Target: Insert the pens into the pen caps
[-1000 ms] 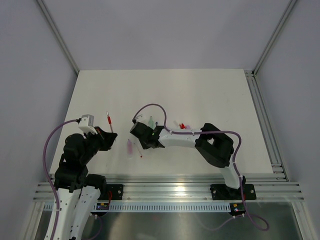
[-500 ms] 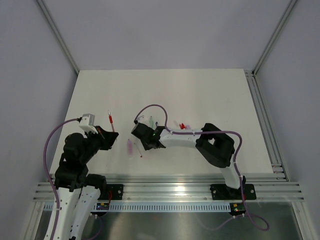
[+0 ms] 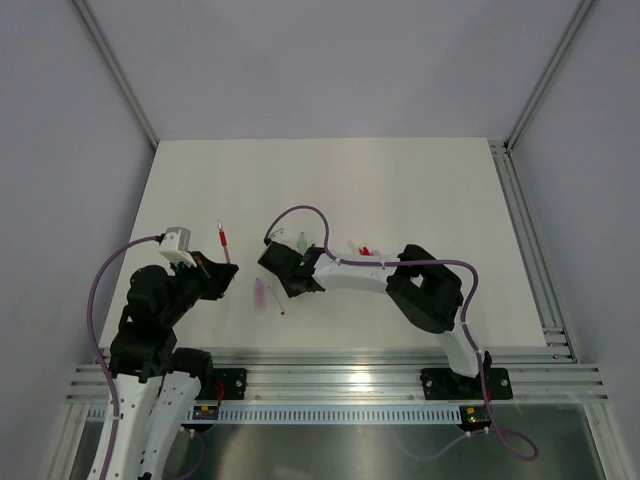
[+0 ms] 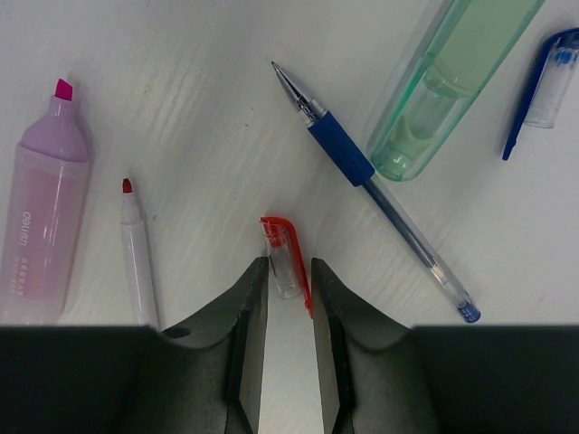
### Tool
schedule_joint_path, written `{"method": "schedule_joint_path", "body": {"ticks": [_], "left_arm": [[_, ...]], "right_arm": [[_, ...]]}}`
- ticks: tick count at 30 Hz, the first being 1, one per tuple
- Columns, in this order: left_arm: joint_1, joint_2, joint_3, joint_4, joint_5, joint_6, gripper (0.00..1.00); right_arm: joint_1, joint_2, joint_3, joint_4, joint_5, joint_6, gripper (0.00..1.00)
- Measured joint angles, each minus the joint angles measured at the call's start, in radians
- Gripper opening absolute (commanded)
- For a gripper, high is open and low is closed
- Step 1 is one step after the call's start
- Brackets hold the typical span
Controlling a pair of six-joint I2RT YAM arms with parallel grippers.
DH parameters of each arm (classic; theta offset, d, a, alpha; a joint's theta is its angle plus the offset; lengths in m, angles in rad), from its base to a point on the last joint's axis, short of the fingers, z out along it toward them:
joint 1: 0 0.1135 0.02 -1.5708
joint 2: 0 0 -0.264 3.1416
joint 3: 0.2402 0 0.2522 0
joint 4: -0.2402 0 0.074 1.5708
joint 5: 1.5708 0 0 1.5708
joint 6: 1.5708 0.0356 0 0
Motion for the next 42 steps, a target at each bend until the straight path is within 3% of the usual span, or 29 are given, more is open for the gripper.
{"method": "schedule_joint_path", "body": {"ticks": [7, 12, 31, 36, 42], "left_arm": [[0.000, 0.000, 0.000, 0.003, 0.005, 0.000, 0.00], [0.000, 0.000, 0.000, 0.003, 0.005, 0.000, 0.00], [0.000, 0.004, 0.000, 0.004, 0.006, 0.000, 0.00], [0.000, 0.015, 0.000, 0.005, 0.011, 0.000, 0.00], [0.000, 0.033, 0.000, 0.011, 0.029, 0.001, 0.00]], "right_arm": [[0.000, 0.004, 0.040, -0.040, 0.003, -0.013, 0.32], [0.000, 0.006, 0.058, -0.056, 0.006, -0.022, 0.24], [-0.001, 0.081, 0.130, -0.066, 0.015, -0.039, 0.23], [-0.003, 0.081, 0.130, -0.063, 0.017, -0.037, 0.06], [-0.011, 0.017, 0.029, 0.007, 0.016, -0.022, 0.00]]}}
